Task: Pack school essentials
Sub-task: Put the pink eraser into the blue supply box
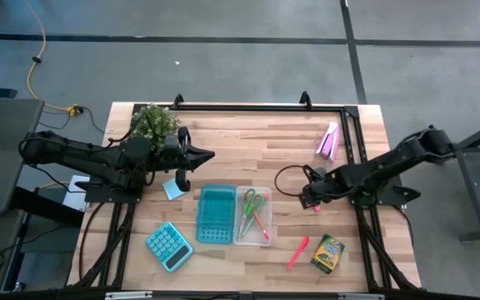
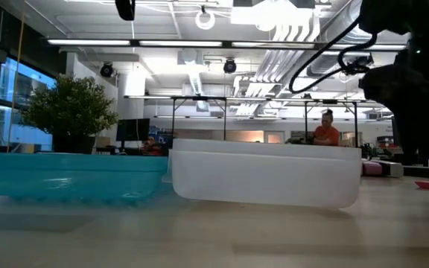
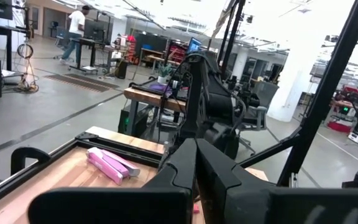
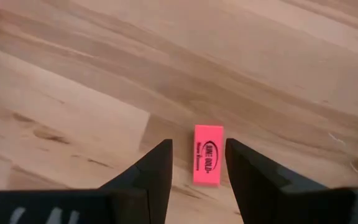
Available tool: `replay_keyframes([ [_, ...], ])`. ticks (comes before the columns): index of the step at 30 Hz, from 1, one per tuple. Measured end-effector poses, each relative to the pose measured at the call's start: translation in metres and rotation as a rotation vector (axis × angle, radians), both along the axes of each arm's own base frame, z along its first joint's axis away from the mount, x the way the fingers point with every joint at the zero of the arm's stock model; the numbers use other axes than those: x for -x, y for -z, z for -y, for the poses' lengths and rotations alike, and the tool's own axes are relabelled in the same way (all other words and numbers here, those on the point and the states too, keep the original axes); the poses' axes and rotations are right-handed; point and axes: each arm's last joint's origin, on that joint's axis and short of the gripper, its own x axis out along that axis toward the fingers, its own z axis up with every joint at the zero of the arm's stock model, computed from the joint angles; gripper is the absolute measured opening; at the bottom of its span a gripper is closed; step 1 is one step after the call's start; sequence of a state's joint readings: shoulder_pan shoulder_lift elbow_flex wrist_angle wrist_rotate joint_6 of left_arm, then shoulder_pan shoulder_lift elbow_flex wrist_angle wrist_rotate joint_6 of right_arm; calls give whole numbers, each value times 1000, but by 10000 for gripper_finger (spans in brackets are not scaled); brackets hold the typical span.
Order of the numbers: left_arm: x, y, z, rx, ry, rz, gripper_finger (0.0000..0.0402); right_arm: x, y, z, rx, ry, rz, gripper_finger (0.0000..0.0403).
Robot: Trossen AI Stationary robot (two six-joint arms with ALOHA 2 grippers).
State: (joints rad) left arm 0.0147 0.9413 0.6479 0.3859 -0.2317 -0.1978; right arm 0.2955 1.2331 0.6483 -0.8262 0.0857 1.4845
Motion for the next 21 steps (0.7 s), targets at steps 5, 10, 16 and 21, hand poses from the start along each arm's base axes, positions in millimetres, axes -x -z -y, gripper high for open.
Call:
replay_keyframes([
  [5, 0, 0, 0, 0, 0, 0, 1, -4, 13, -3, -52, 10, -99, 140],
  [10, 0, 0, 0, 0, 0, 0, 1, -11, 24, -6, -64, 34, -125, 140],
  [16, 0, 0, 0, 0, 0, 0, 1, -15, 35, -7, -56, 29, -165, 140],
  [21, 0, 0, 0, 0, 0, 0, 1, -16, 38, -8, -56, 29, -187, 140],
])
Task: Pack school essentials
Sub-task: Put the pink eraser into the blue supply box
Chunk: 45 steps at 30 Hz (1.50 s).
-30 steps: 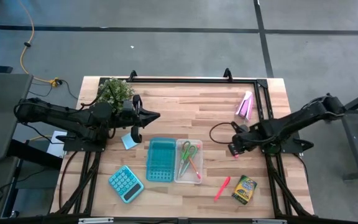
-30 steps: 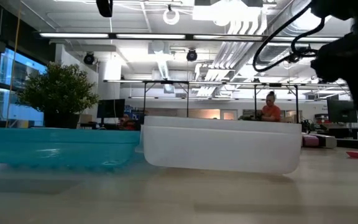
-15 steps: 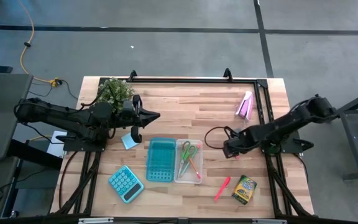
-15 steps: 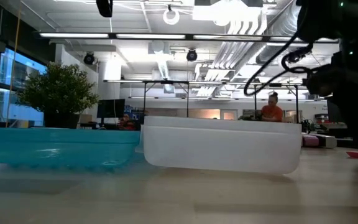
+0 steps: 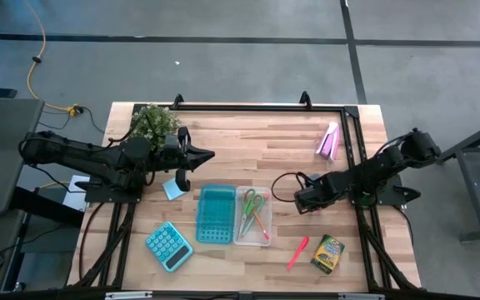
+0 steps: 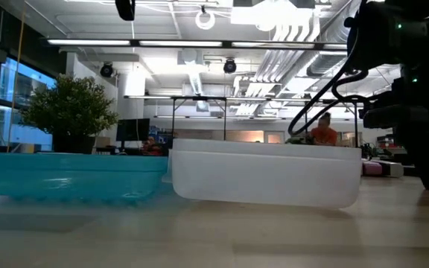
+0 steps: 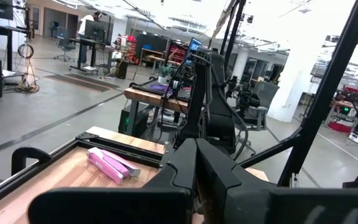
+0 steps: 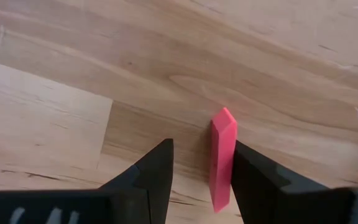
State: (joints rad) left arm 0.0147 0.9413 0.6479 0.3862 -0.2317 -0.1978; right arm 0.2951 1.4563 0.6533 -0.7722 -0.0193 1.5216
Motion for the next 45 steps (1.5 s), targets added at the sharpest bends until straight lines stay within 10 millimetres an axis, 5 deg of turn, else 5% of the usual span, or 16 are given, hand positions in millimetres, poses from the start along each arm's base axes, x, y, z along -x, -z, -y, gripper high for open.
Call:
replay_keyframes([
  [9, 0, 0, 0, 0, 0, 0, 0, 1, -1, 0, -3, -3, 5, 130],
  [20, 0, 0, 0, 0, 0, 0, 0, 2, 0, 0, -2, -3, -6, 9],
  [32, 0, 0, 0, 0, 0, 0, 0, 4, -3, 1, -15, -64, 9, 10],
  [38, 0, 0, 0, 0, 0, 0, 0, 12, -31, 6, 41, -95, 175, 6],
  [45, 0, -1, 0, 1, -6, 6, 0, 16, -77, 14, 192, -187, 588, 6],
])
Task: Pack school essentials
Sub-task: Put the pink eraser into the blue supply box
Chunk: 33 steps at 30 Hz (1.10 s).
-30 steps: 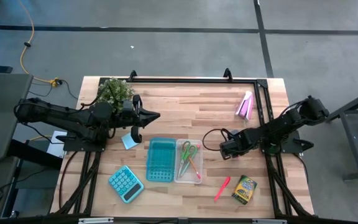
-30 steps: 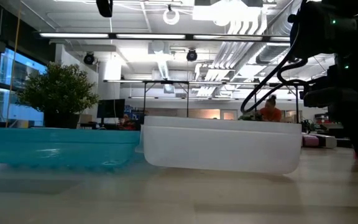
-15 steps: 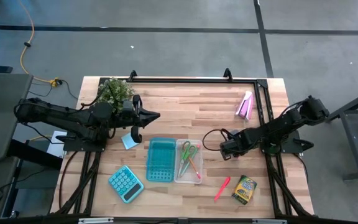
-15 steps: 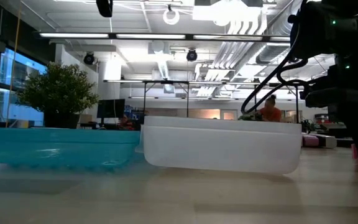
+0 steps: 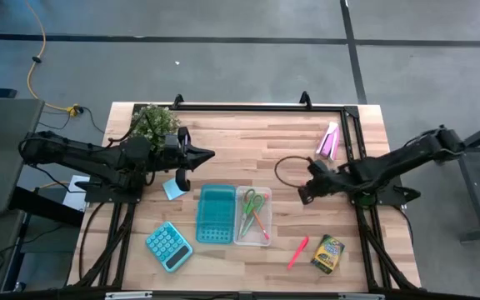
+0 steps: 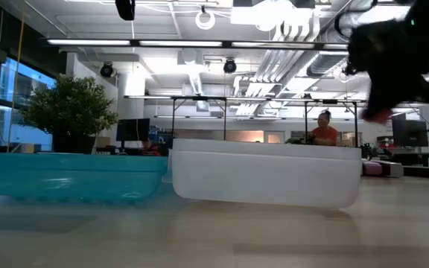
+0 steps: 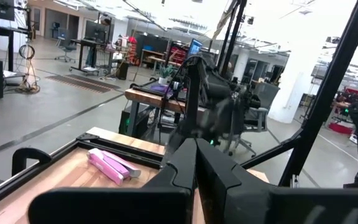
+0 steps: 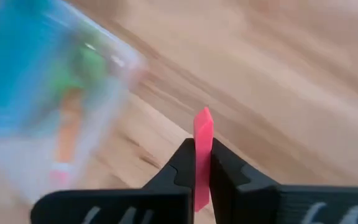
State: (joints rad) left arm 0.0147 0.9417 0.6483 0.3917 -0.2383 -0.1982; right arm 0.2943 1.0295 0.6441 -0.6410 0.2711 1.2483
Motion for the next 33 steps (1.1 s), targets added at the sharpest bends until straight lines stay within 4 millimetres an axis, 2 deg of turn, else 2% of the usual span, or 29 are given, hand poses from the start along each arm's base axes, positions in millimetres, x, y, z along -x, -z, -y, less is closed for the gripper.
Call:
replay_keyframes([
  [4, 0, 0, 0, 0, -1, 2, 0, -4, -25, 2, 131, -108, 243, 6],
  [9, 0, -1, 0, 8, 2, 15, 0, -17, -52, 7, 330, -267, 502, 6],
  [17, 1, -9, 2, 0, 70, 91, 0, -30, -82, 21, 598, -408, 757, 6],
  [22, 0, -19, 3, -6, 119, 68, 0, -32, -93, 26, 680, -438, 859, 6],
  [28, 0, -29, 4, -3, 122, -137, 0, -32, -94, 30, 727, -474, 869, 3],
  [33, 1, -29, 3, -8, 109, -153, 0, -32, -96, 32, 758, -478, 883, 2],
])
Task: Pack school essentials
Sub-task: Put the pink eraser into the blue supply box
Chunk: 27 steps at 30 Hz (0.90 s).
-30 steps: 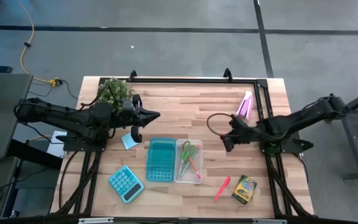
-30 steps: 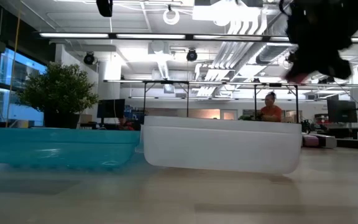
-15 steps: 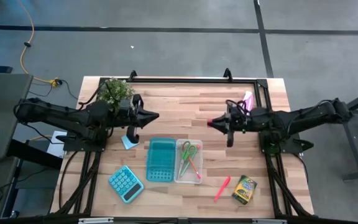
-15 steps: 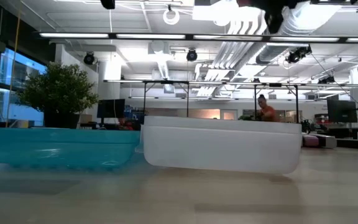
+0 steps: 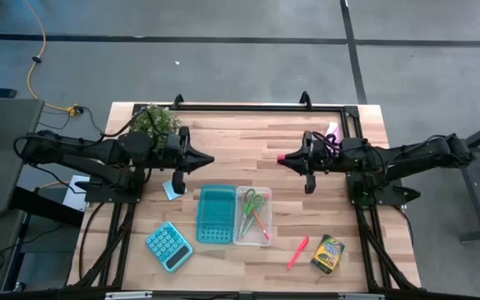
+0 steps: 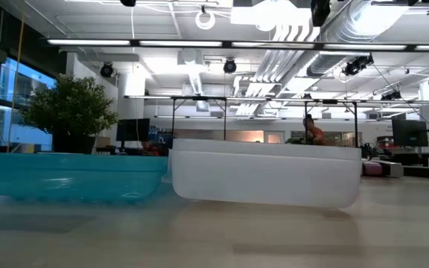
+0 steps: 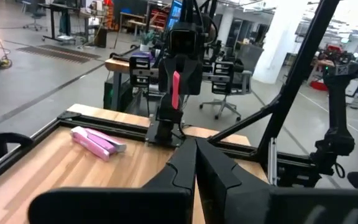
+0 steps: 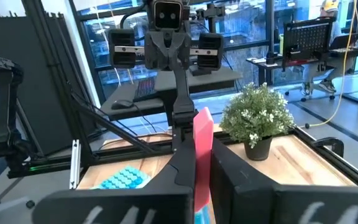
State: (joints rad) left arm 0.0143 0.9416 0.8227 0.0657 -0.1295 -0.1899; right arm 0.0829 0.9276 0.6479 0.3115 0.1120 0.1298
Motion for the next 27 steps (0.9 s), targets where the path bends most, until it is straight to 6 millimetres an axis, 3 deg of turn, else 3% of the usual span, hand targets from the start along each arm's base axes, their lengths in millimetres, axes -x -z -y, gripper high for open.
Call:
replay_keyframes([
  [16, 0, 0, 0, -11, -10, 0, 0, -3, 2, -1, -56, -17, -8, 1],
  [20, 0, 0, 0, -11, -12, 0, 0, -21, 4, -9, -61, -86, -137, 1],
  [27, 0, 0, 0, -11, -13, 0, 0, -79, 9, -31, 69, -297, -447, 1],
])
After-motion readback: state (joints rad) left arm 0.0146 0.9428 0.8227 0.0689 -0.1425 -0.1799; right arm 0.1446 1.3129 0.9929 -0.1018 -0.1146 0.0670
